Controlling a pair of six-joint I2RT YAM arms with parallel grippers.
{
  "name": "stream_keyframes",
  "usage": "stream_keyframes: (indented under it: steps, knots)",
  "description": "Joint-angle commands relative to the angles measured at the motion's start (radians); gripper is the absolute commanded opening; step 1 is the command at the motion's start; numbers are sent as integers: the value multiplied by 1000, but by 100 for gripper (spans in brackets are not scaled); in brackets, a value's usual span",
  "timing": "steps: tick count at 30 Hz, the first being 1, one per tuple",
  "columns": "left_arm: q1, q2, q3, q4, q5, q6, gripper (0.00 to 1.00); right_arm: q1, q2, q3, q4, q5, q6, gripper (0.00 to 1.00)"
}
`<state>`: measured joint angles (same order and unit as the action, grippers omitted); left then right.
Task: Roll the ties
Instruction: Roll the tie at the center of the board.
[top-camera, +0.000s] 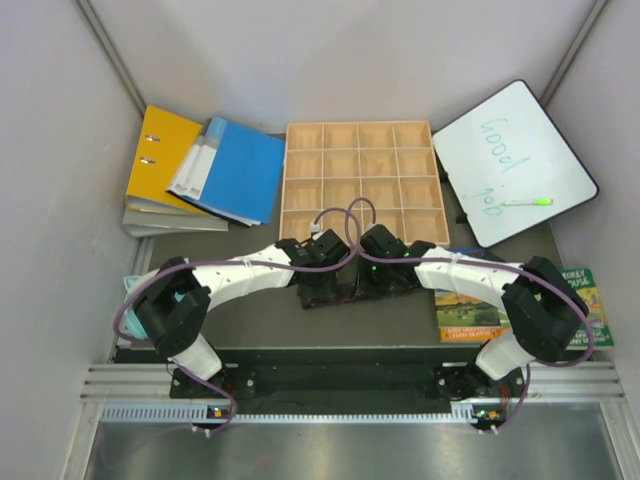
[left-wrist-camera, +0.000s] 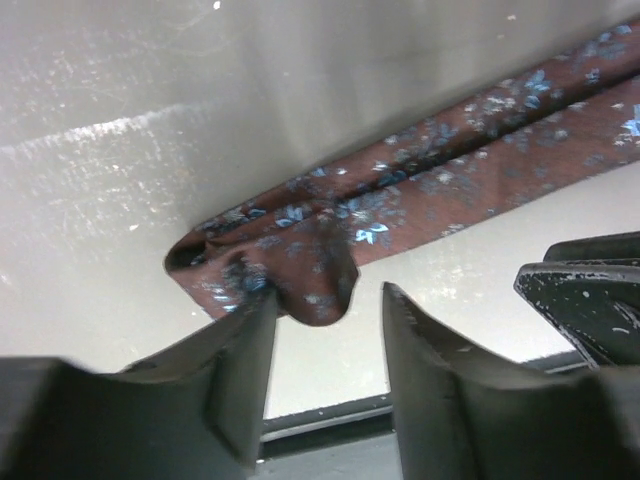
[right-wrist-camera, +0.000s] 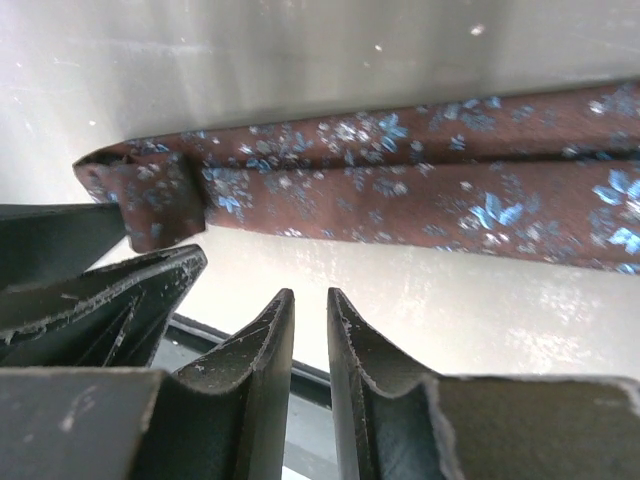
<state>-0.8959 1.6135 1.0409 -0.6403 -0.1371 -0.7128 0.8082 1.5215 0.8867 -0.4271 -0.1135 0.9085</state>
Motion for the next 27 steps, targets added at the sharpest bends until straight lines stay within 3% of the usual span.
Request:
stream_keyframes:
  steps: [1, 13, 15, 19, 27]
  knots:
    - [-6, 5, 44, -50, 25, 24, 54, -12, -64, -3, 19, 21, -26, 21]
    - [-9, -87, 134, -150, -7, 42, 69, -9, -72, 27, 102, -38, -14, 26]
    - [-6, -105, 136, -171, -33, 44, 70, -3, -67, 50, 103, -43, -17, 31]
    - [8, -187, 113, -197, -81, 33, 74, 19, -37, 112, 88, -41, -36, 52]
    - [115, -388, -10, -231, -131, 10, 75, 60, 92, 237, 68, -41, -94, 57]
